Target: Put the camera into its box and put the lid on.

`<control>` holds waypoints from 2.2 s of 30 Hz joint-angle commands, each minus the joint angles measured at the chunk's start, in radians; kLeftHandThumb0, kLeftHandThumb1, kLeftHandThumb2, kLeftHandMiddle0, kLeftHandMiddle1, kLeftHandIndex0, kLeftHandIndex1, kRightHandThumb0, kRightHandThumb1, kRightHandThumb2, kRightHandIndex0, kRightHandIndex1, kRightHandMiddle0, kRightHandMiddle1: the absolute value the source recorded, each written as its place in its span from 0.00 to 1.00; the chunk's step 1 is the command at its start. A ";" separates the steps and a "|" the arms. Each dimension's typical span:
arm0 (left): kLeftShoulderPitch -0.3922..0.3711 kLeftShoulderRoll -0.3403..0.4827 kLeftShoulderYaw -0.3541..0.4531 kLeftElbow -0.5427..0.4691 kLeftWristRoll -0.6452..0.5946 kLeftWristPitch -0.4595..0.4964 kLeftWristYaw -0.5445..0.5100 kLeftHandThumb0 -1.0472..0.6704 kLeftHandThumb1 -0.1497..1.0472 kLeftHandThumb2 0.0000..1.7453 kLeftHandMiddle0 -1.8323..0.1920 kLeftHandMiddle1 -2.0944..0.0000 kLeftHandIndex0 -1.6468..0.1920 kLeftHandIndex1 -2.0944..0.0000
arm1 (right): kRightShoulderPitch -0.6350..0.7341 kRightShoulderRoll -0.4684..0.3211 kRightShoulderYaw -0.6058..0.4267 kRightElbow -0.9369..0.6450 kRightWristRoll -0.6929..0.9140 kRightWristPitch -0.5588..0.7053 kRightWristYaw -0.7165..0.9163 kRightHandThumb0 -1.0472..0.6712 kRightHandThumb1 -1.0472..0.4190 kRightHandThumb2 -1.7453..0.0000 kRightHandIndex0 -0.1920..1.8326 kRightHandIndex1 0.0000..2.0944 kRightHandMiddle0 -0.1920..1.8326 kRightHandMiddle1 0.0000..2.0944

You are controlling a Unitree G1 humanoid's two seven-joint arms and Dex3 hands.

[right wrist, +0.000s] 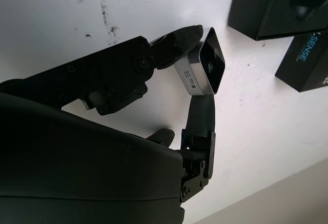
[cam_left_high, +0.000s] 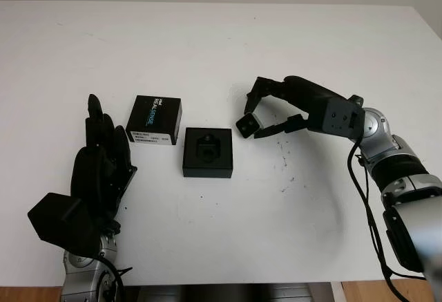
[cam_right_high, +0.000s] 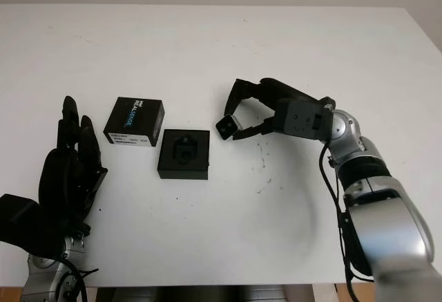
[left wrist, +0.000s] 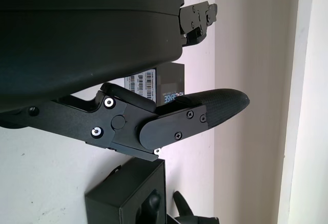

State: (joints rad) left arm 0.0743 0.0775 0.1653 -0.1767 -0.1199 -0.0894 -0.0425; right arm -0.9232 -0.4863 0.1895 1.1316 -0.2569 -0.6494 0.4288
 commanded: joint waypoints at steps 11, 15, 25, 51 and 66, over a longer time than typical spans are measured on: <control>0.016 0.009 0.006 -0.026 0.000 0.012 -0.005 0.22 1.00 0.40 1.00 1.00 1.00 1.00 | 0.063 0.056 -0.127 -0.035 0.153 0.101 0.020 0.38 0.04 0.97 0.17 0.24 0.24 0.80; 0.016 0.008 0.007 -0.029 -0.002 0.020 -0.005 0.22 1.00 0.40 1.00 1.00 1.00 1.00 | 0.080 0.076 -0.182 -0.063 0.229 0.162 0.055 0.38 0.03 0.97 0.16 0.24 0.25 0.80; 0.019 0.011 0.010 -0.032 -0.004 0.022 -0.011 0.22 1.00 0.40 1.00 1.00 1.00 1.00 | 0.160 0.147 -0.293 -0.243 0.413 0.297 0.124 0.38 0.02 0.97 0.12 0.22 0.22 0.80; 0.005 0.009 0.008 -0.024 0.010 0.016 -0.012 0.21 1.00 0.40 1.00 1.00 1.00 1.00 | 0.381 0.343 -0.289 -0.600 0.562 0.437 0.190 0.37 0.01 0.97 0.00 0.35 0.19 0.85; 0.012 0.007 0.011 -0.027 0.005 0.020 -0.011 0.21 1.00 0.39 1.00 1.00 1.00 1.00 | 0.440 0.427 -0.292 -0.645 0.577 0.440 0.122 0.36 0.01 0.97 0.01 0.36 0.20 0.86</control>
State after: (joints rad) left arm 0.0810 0.0816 0.1761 -0.1988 -0.1157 -0.0647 -0.0530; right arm -0.4911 -0.0650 -0.1034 0.5205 0.3161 -0.2110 0.5525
